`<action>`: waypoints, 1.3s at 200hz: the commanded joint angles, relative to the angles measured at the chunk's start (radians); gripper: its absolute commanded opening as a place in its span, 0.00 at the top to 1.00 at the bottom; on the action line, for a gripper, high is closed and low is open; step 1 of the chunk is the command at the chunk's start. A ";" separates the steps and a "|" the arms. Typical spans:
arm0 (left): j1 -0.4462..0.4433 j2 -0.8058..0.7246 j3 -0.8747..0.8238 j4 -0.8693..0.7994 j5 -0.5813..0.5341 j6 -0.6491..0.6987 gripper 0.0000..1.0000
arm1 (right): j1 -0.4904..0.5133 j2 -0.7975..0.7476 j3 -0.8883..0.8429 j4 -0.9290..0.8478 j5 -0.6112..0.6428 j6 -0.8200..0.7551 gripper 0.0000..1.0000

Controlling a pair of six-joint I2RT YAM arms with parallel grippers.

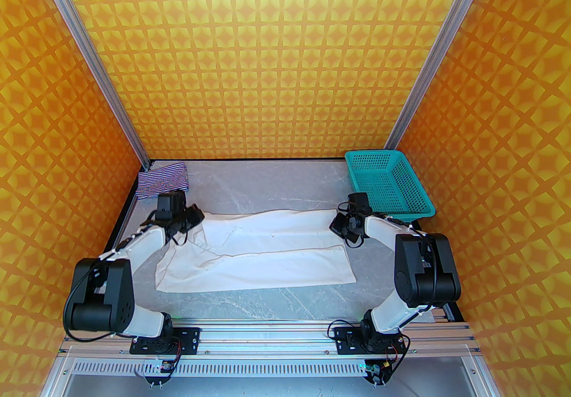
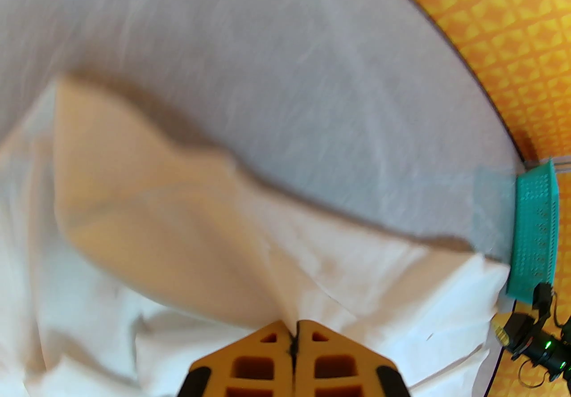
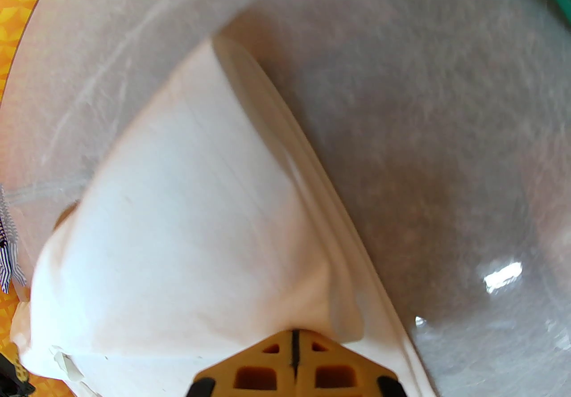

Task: Fold and stack the mixed laundry pile

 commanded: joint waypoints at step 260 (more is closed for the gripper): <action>-0.108 0.022 0.011 -0.188 0.034 0.132 0.55 | 0.006 -0.012 0.081 -0.064 0.095 -0.013 1.00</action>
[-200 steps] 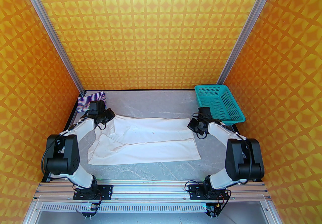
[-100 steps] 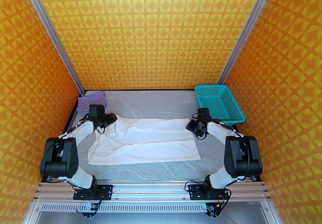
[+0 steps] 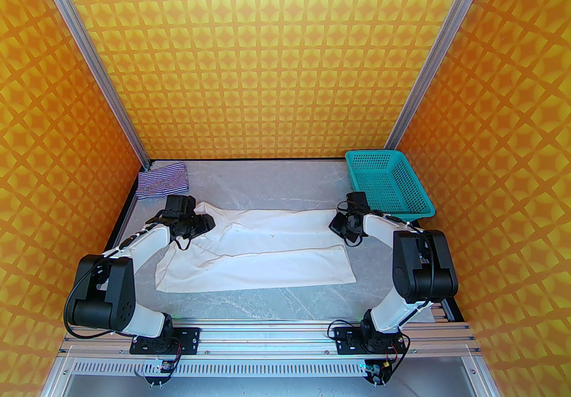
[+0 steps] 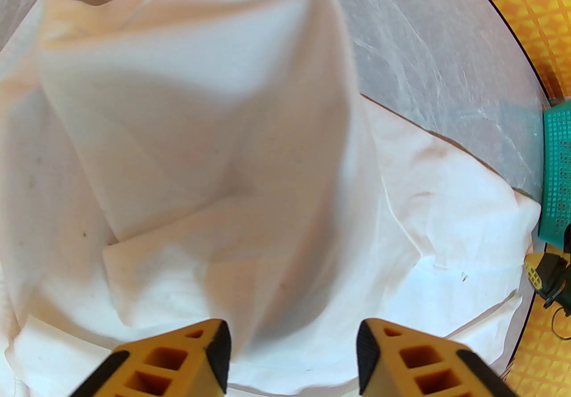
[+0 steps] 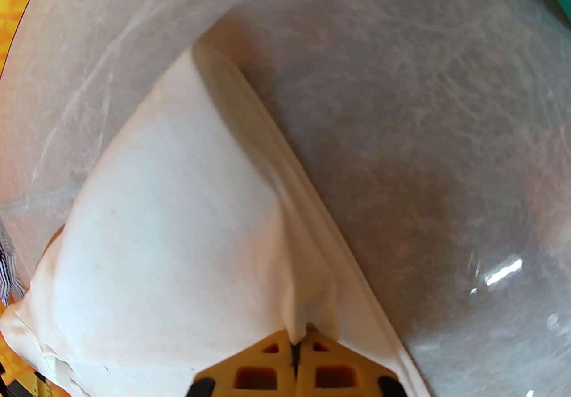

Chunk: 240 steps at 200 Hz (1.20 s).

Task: Fold and stack the mixed laundry pile

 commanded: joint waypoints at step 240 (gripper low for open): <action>0.094 -0.124 0.058 -0.190 -0.047 0.065 0.53 | -0.002 -0.067 -0.011 -0.096 0.186 -0.146 1.00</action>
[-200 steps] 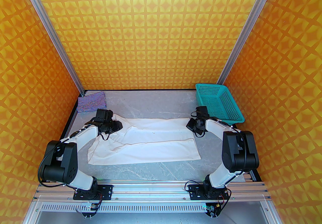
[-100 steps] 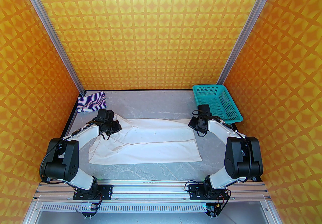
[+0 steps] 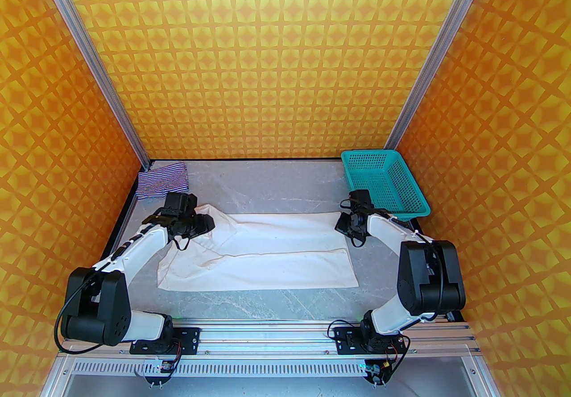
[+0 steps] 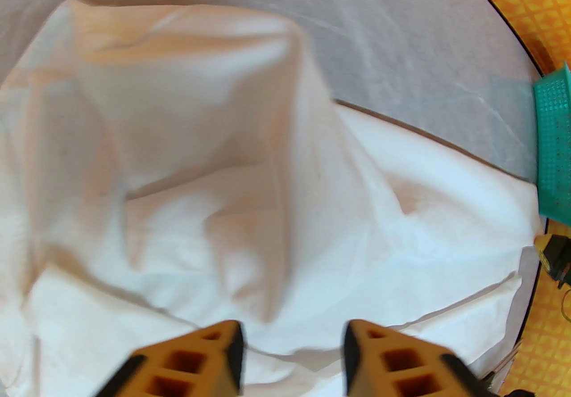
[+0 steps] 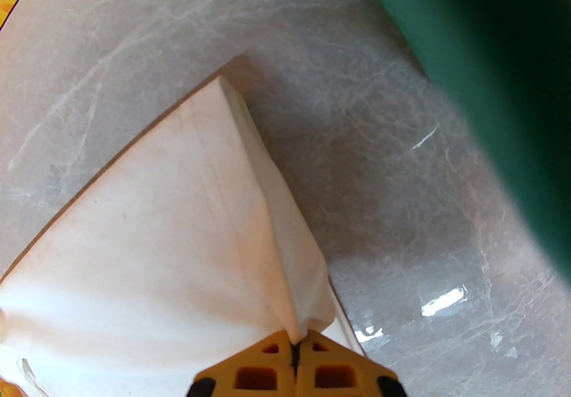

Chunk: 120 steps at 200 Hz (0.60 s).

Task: Fold and stack the mixed laundry pile

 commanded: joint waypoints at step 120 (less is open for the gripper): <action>0.154 0.449 0.328 0.124 0.068 0.005 0.41 | -0.001 0.038 0.003 0.027 0.013 -0.018 1.00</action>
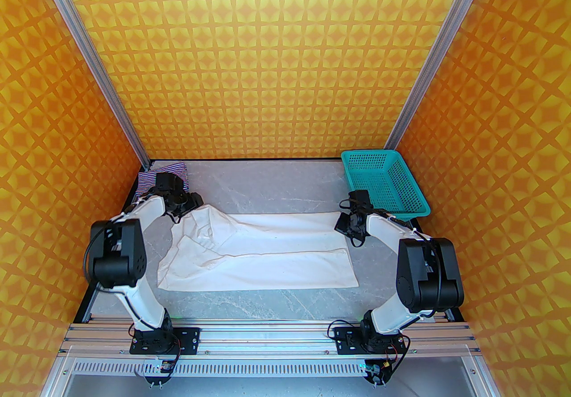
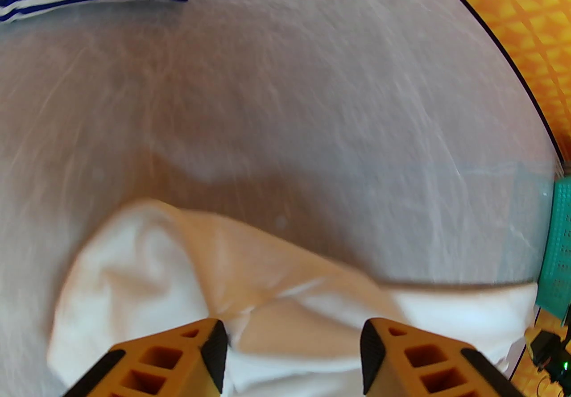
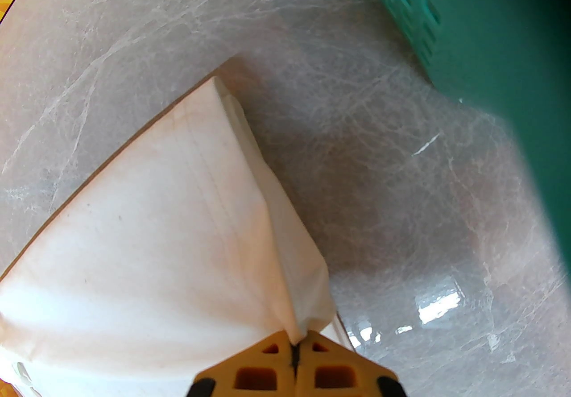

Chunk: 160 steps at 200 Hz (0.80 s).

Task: Fold and stack the mixed laundry pile

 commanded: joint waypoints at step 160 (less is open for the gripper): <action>0.084 -0.145 -0.175 0.223 0.085 -0.089 1.00 | -0.001 0.051 0.006 0.036 -0.013 0.005 1.00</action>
